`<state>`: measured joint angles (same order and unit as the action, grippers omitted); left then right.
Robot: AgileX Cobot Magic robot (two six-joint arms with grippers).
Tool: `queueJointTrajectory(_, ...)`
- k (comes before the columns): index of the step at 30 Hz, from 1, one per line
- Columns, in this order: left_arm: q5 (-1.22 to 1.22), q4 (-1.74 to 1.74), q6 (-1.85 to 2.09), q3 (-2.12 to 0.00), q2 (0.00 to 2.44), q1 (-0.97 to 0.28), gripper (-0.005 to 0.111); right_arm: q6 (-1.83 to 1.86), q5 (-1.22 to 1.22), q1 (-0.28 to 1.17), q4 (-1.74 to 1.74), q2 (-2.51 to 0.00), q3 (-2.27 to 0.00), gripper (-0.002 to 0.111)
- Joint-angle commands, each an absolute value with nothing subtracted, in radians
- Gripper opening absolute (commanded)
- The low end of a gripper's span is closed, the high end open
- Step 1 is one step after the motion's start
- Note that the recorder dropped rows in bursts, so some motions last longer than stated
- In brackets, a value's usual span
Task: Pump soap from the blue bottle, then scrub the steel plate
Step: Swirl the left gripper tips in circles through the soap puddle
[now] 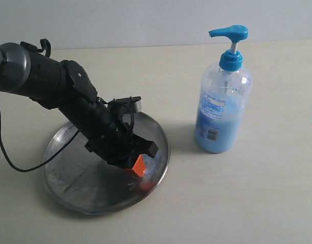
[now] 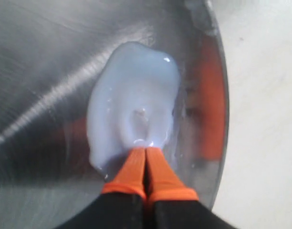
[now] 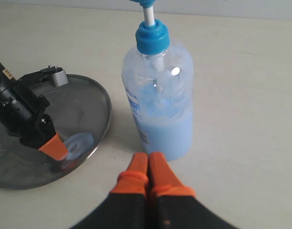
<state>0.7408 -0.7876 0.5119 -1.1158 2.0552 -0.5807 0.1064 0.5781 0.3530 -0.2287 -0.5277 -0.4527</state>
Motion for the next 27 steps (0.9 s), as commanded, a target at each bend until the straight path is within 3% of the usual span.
queueJointTrajectory(1, 0.7, -0.793, 0.52, -1.104, 2.068, -0.58, 0.001, 0.113, 0.573, 0.35, -0.232, -0.524, -0.457, 0.0)
queueJointTrajectory(27, 0.646, -0.818, 0.648, -1.2, 2.072, -0.63, 0.001, 0.113, 0.573, 0.35, -0.236, -0.524, -0.457, 0.0)
